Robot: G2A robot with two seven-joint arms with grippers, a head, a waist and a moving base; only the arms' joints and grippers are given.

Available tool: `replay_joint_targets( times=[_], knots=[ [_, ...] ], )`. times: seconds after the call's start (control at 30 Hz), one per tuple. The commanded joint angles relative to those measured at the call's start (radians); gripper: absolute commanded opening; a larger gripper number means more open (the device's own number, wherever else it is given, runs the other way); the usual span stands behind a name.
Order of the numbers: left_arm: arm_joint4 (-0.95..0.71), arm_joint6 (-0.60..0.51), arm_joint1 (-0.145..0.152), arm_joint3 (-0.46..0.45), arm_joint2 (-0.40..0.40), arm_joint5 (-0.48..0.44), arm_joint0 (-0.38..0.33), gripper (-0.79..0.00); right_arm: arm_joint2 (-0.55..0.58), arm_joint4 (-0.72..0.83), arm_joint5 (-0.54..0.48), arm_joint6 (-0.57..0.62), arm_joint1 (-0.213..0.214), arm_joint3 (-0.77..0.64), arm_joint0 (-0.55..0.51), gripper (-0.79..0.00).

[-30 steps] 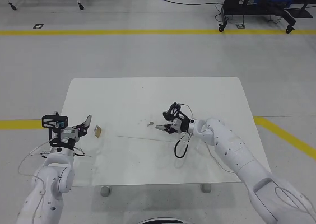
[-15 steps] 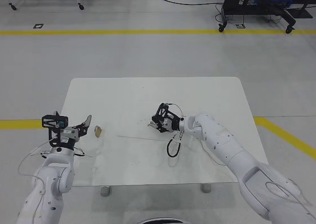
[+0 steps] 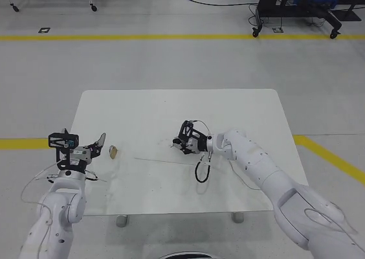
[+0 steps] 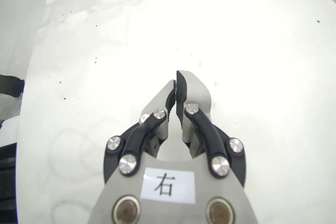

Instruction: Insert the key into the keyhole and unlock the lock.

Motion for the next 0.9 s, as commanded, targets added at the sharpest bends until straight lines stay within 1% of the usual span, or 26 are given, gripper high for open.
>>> replay_joint_targets(
  times=[0.0,0.17,0.3,0.47,0.53,0.6,0.63,0.87],
  knots=[
    [0.000,0.000,0.000,0.000,0.000,0.000,0.000,0.000,0.010,-0.025,-0.026,-0.027,0.014,-0.012,-0.001,-0.785],
    [0.000,0.000,0.000,0.000,0.000,0.000,0.000,0.000,0.058,-0.086,-0.036,-0.084,0.061,-0.064,-0.030,-0.785],
    [0.000,0.000,0.000,0.000,0.000,0.000,0.000,0.000,0.123,-0.116,-0.041,-0.124,0.110,-0.150,-0.080,-0.785],
    [0.000,0.000,0.000,0.000,0.000,0.000,0.000,0.000,0.268,-0.085,-0.021,-0.192,0.179,-0.294,-0.199,-0.785],
    [0.000,0.000,0.000,0.000,0.000,0.000,0.000,0.000,0.332,-0.068,-0.029,-0.198,0.205,-0.363,-0.253,-0.785],
    [0.000,0.000,0.000,0.000,0.000,0.000,0.000,0.000,0.388,-0.086,-0.026,-0.180,0.230,-0.439,-0.303,-0.785],
    [0.000,0.000,0.000,0.000,0.000,0.000,0.000,0.000,0.406,-0.100,-0.017,-0.164,0.238,-0.463,-0.319,-0.785],
    [0.000,0.000,0.000,0.000,0.000,0.000,0.000,0.000,0.406,-0.100,-0.017,-0.164,0.238,-0.463,-0.319,-0.785]
  ],
)
